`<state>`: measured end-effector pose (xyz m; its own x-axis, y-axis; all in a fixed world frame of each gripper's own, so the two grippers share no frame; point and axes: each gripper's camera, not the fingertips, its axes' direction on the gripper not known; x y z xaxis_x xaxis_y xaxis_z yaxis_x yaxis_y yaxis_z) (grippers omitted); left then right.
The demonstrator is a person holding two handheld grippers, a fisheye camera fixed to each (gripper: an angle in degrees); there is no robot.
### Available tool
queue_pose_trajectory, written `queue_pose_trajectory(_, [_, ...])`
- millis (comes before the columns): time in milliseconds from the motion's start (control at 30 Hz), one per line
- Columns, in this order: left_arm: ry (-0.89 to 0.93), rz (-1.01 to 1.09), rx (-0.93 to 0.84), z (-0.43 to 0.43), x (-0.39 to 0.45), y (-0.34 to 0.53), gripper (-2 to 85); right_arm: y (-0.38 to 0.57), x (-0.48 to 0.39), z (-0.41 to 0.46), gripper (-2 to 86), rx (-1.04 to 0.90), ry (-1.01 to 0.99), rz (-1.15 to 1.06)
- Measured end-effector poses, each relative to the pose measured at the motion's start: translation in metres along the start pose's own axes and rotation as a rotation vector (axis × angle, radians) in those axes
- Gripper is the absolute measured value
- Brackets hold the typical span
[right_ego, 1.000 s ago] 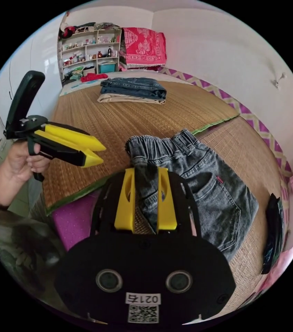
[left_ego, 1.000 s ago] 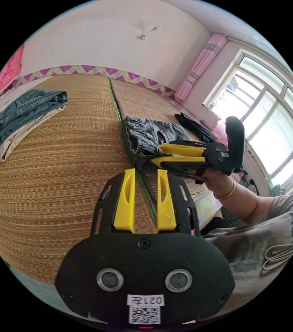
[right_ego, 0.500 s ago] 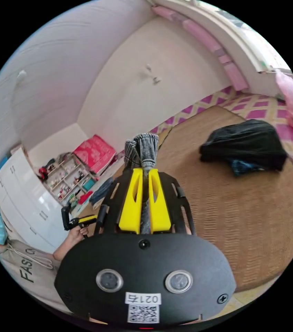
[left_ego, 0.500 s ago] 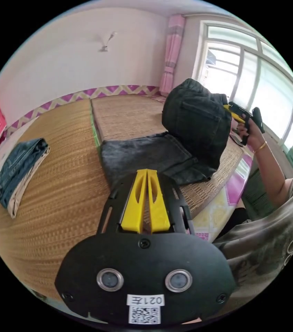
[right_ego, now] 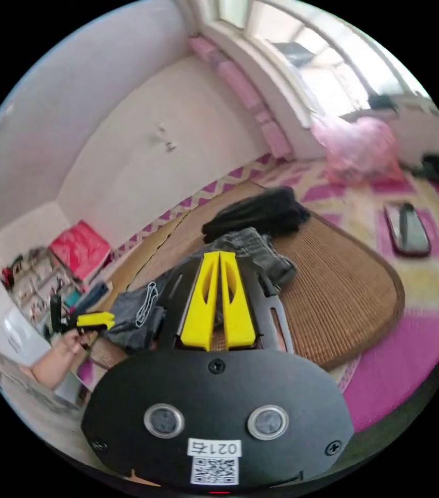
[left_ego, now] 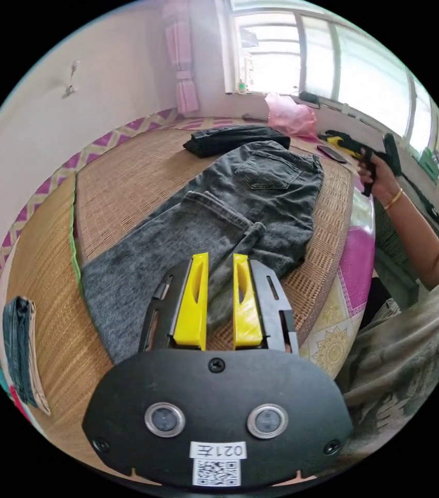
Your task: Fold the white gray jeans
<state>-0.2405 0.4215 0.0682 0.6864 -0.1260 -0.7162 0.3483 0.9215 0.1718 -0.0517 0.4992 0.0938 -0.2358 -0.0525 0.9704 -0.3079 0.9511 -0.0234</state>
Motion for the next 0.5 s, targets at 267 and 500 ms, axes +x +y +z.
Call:
queue_pose_trajectory(267, [-0.010,0.144,-0.125,0.077,0.024,-0.038,12.9,0.003,-0.125,0.143,-0.6,-0.423,0.098,-0.533])
queue_pose_trajectory(500, [0.128,-0.021,-0.146,0.108,-0.042,0.002,4.1,0.044,-0.168,0.198,-0.6,-0.587,0.334,-0.702])
